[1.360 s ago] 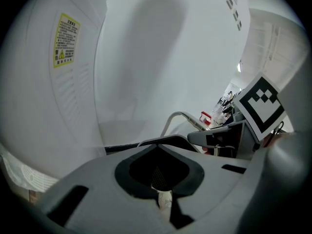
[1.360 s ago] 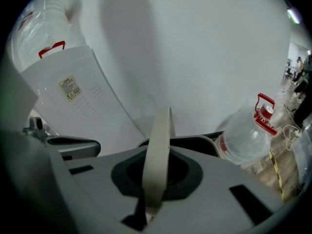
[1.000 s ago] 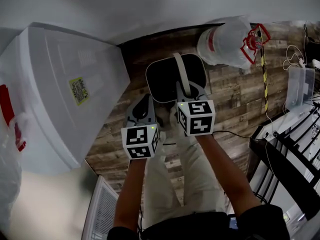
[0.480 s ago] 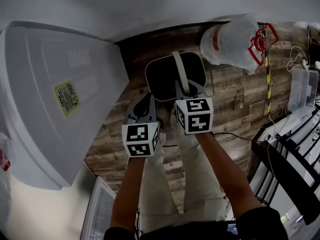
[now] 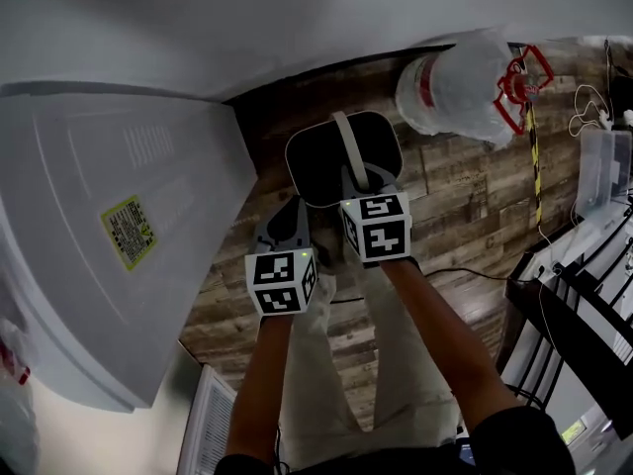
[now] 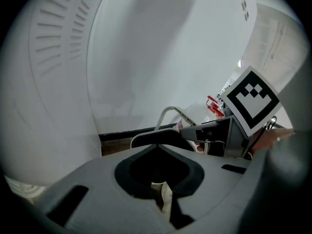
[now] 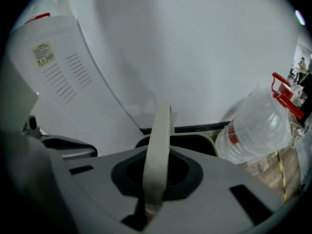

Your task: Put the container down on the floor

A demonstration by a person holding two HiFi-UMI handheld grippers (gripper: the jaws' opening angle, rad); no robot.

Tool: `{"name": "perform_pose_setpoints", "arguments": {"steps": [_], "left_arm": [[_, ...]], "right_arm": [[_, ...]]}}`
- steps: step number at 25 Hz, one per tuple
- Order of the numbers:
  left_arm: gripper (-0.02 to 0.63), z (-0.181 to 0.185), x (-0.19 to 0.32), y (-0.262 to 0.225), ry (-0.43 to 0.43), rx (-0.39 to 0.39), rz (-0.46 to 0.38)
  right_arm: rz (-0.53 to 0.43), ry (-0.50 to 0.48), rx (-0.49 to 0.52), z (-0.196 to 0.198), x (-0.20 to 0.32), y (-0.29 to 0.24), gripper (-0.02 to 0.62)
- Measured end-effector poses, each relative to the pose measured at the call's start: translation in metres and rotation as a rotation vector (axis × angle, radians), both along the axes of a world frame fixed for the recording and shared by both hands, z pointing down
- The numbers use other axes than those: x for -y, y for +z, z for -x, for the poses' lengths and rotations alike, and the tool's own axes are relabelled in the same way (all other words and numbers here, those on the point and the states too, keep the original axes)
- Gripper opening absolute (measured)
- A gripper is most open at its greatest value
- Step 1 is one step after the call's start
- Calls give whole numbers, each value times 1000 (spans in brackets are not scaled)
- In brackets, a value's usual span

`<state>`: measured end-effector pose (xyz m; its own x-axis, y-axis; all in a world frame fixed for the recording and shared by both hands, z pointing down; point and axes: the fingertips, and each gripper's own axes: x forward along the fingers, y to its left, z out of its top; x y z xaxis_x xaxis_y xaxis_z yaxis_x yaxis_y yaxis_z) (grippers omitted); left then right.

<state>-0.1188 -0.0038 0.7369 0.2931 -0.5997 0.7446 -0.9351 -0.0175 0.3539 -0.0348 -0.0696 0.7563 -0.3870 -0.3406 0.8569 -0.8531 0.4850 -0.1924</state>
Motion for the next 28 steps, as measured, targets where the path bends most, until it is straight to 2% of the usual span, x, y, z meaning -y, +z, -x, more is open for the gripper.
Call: {"name": "perform_pose_setpoints", "arguments": {"steps": [11, 28], "left_arm": [[18, 8, 31, 25, 19, 3, -15], [18, 30, 50, 84, -29, 13, 8]], "right_arm": [[6, -13, -11, 12, 26, 31, 31], [10, -71, -22, 39, 64, 89, 31]]}}
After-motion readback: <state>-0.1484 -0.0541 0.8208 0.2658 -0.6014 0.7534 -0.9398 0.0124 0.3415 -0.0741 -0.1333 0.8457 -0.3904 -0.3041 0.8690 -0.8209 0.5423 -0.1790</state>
